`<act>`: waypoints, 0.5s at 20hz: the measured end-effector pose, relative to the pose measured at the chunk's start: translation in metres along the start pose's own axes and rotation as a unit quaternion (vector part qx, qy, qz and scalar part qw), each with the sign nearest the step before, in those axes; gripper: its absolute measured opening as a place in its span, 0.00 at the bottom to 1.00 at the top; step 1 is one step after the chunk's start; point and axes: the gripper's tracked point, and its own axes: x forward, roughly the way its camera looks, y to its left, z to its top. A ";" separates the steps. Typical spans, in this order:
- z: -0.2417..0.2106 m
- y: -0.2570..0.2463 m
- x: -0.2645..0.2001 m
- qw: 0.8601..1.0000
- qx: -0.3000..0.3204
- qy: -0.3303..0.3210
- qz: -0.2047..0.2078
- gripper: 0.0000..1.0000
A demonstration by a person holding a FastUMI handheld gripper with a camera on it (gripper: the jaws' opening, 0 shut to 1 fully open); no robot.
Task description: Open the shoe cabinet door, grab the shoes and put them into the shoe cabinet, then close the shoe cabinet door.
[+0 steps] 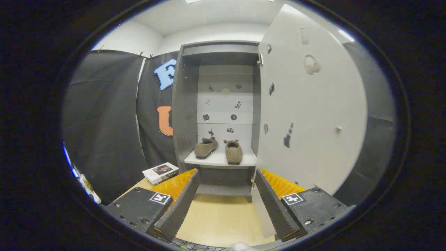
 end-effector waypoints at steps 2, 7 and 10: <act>0.001 -0.030 -0.037 1.000 0.001 -0.007 -0.022 1.00; 0.002 -0.120 -0.075 0.996 0.002 -0.022 -0.090 1.00; 0.007 -0.171 -0.081 0.993 0.004 -0.033 -0.114 1.00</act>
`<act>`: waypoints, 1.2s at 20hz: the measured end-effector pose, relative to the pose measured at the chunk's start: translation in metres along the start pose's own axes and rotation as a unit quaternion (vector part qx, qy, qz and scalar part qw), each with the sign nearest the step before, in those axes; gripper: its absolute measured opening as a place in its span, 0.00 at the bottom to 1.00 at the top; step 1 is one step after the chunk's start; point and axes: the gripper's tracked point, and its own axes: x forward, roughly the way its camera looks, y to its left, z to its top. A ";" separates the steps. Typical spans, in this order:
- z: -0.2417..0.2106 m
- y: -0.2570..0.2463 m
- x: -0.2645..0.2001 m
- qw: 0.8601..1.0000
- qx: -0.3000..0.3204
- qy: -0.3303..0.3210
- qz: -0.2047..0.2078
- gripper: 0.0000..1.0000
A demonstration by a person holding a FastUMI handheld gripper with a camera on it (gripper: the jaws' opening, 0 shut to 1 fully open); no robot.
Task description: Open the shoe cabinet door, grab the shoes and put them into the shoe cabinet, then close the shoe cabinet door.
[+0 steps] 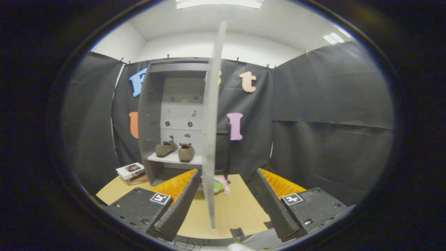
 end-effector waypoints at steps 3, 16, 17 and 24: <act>-0.002 -0.015 0.023 0.999 0.017 0.009 0.027 1.00; -0.002 0.005 0.100 0.980 0.010 0.030 0.198 0.98; -0.003 0.011 0.100 0.978 0.009 0.030 0.207 0.98; -0.011 0.084 0.076 0.974 0.019 0.040 0.220 0.96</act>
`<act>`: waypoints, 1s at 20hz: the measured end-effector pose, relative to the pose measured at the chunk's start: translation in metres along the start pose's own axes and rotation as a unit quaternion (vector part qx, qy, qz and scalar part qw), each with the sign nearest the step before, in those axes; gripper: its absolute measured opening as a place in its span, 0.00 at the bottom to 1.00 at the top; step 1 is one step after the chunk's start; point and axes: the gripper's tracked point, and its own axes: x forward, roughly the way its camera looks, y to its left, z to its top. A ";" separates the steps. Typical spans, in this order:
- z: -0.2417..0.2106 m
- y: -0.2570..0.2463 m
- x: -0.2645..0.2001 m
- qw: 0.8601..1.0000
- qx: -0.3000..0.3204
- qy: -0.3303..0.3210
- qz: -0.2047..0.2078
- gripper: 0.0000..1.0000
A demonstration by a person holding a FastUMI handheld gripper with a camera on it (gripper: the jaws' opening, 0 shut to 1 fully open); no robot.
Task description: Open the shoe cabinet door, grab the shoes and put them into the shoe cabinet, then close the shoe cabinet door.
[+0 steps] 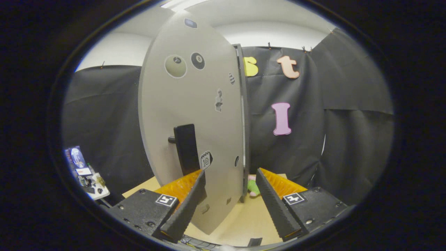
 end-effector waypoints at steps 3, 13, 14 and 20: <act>-0.005 0.024 0.015 1.000 0.002 0.006 -0.020 0.96; -0.031 0.133 0.074 0.999 -0.007 0.038 0.003 0.97; -0.035 0.138 0.078 0.999 -0.007 0.040 0.004 0.99; -0.046 0.144 0.076 0.999 -0.015 0.046 -0.024 1.00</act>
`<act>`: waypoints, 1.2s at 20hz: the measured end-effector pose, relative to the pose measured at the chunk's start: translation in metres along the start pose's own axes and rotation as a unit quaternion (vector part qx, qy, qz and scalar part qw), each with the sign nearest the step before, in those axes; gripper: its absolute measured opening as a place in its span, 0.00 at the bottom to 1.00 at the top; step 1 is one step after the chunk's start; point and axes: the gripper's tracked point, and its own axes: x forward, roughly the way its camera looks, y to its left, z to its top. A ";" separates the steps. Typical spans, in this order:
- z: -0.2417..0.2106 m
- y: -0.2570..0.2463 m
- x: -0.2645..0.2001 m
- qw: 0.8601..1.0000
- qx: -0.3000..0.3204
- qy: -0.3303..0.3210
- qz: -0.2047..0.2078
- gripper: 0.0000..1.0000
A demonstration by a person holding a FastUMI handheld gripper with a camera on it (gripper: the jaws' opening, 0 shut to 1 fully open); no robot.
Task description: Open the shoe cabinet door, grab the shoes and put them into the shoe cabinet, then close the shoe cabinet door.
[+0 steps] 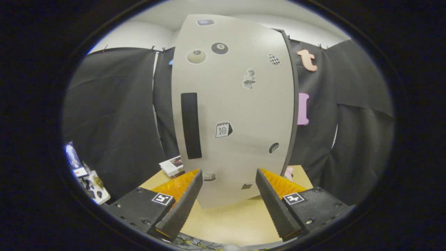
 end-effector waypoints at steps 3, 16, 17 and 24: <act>0.004 -0.005 -0.010 1.000 0.003 -0.006 -0.017 1.00; -0.012 -0.055 -0.108 0.991 0.023 -0.031 -0.128 1.00; -0.013 -0.057 -0.114 0.990 0.027 -0.034 -0.134 1.00; -0.013 -0.061 -0.139 0.988 0.033 -0.055 -0.142 1.00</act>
